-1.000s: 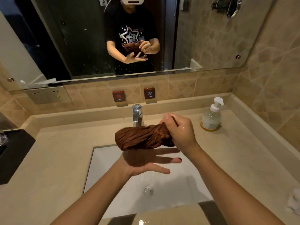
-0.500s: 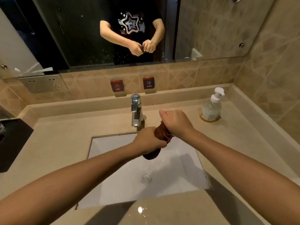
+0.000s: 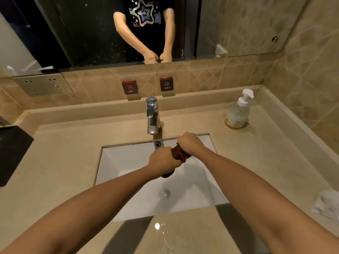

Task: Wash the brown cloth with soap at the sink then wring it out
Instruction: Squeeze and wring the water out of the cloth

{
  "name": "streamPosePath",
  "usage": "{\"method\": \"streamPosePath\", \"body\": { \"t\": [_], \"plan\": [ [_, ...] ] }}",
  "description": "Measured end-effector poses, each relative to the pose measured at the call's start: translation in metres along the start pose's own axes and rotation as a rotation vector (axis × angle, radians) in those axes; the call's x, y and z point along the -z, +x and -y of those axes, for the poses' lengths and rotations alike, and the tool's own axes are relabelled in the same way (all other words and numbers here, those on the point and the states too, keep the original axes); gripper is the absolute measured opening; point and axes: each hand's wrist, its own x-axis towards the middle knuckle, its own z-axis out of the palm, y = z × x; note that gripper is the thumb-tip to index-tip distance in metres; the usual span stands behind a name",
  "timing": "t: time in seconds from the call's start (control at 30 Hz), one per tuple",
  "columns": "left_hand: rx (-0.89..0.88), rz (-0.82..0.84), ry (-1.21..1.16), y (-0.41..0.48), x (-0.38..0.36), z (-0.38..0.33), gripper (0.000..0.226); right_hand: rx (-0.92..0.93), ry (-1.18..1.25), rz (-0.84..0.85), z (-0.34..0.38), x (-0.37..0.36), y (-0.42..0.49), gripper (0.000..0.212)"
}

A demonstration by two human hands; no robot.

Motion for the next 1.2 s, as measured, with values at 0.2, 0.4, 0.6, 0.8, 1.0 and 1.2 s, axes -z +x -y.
{"method": "streamPosePath", "body": {
  "t": [0.2, 0.4, 0.6, 0.8, 1.0, 1.2],
  "plan": [
    [0.002, 0.039, -0.071, 0.004, 0.011, 0.001, 0.023, -0.051, 0.134, -0.055, 0.009, 0.007, -0.001, 0.031],
    [-0.028, 0.203, -0.525, 0.002, 0.034, 0.005, 0.031, 0.125, 0.257, 0.055, 0.009, 0.026, -0.015, 0.045],
    [-0.094, 0.158, -0.702, -0.004, 0.017, -0.013, 0.038, 0.07, 0.218, -0.137, -0.001, 0.036, -0.014, 0.054],
    [-0.143, -0.006, -0.6, -0.007, 0.002, -0.021, 0.065, 0.026, 0.297, -0.195, -0.008, 0.039, -0.01, 0.045],
    [-0.178, 0.004, -0.543, -0.009, 0.002, -0.021, 0.063, -0.034, 0.448, -0.159, -0.018, 0.036, -0.007, 0.032],
    [-0.014, 0.29, -0.556, 0.0, 0.004, -0.026, 0.029, -0.151, 0.468, -0.028, -0.038, 0.032, -0.009, 0.041]
  ]
}}
